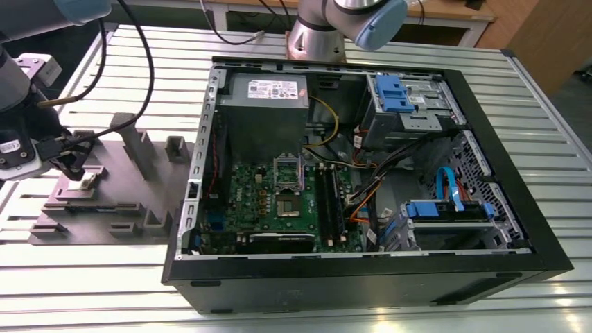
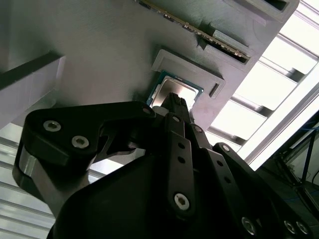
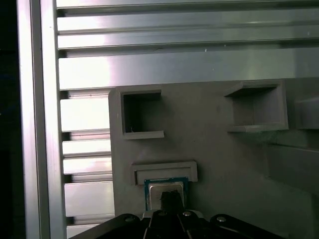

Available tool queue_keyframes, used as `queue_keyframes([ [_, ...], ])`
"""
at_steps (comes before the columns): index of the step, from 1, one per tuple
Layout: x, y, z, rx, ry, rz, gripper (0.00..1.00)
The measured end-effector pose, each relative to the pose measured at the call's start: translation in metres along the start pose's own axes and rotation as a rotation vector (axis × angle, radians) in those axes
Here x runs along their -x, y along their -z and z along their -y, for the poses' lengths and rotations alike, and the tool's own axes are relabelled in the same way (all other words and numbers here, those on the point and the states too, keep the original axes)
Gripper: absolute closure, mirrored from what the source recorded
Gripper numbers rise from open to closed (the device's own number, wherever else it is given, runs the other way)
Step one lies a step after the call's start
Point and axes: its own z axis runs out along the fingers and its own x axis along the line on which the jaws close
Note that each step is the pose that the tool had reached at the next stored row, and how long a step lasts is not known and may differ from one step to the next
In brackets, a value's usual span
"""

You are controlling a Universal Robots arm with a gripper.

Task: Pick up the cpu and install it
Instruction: 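Pick up the cpu and move it towards the insertion slot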

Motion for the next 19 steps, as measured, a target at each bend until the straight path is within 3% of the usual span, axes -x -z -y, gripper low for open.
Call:
queue_keyframes([
  [4,0.0000,0.0000,0.0000,0.0000,0.000,0.0000,0.84],
  [6,0.0000,-0.0001,0.0000,0.0000,0.000,0.0001,0.71],
  [9,0.0000,-0.0001,0.0000,0.0000,0.000,0.0000,0.65],
  [13,0.0000,-0.0001,0.0000,0.0000,0.000,0.0000,0.42],
  [15,0.0000,-0.0002,0.0000,0.0000,0.000,0.0000,0.42],
  [16,0.0000,-0.0002,0.0000,0.0000,0.000,0.0000,0.35],
  [19,0.0000,-0.0018,0.0000,0.0003,0.001,0.0004,0.35],
])
